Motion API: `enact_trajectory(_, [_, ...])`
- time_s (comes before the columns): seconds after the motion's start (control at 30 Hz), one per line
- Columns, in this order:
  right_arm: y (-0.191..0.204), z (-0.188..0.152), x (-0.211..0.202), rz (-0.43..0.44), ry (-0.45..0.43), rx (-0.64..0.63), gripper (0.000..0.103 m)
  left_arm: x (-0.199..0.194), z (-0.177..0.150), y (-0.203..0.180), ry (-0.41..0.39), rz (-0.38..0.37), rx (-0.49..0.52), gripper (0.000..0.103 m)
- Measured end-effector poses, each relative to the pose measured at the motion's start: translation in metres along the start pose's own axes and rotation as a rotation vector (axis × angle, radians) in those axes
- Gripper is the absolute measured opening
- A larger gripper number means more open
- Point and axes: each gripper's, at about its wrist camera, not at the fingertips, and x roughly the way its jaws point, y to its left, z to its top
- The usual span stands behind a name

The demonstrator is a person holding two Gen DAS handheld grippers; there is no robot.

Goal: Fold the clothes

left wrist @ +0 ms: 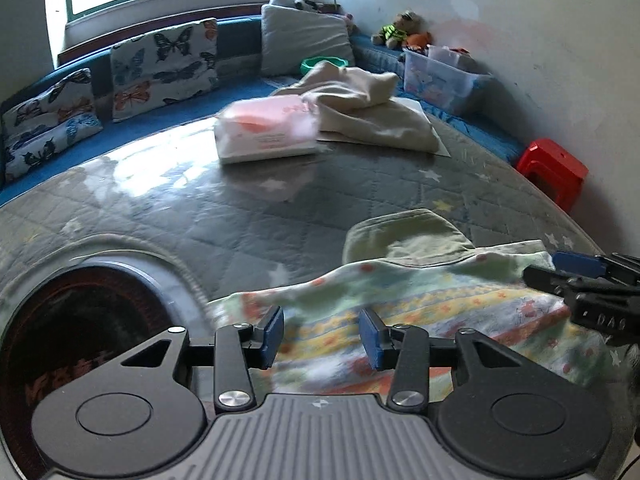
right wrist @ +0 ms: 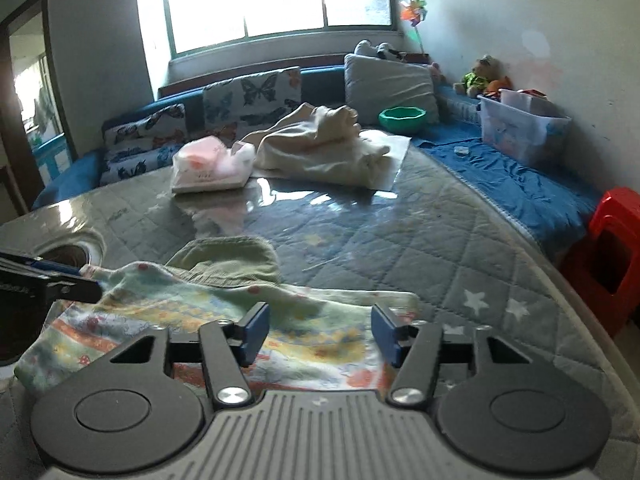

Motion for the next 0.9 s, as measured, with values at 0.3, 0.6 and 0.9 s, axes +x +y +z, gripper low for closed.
enact_trajectory(0.3, [0.008,-0.005,0.018,-0.014,0.064,-0.049,0.074,0.035,0.004,-0.015,0.049,0.003,0.025,0.048])
enact_trajectory(0.6, [0.015,0.001,0.021,0.007,0.049,-0.053,0.079,0.039,0.006,-0.018,0.043,0.009,0.038,0.053])
enact_trajectory(0.9, [0.026,0.001,0.008,0.029,0.029,-0.076,0.081,0.023,-0.004,-0.022,0.027,0.012,0.082,0.055])
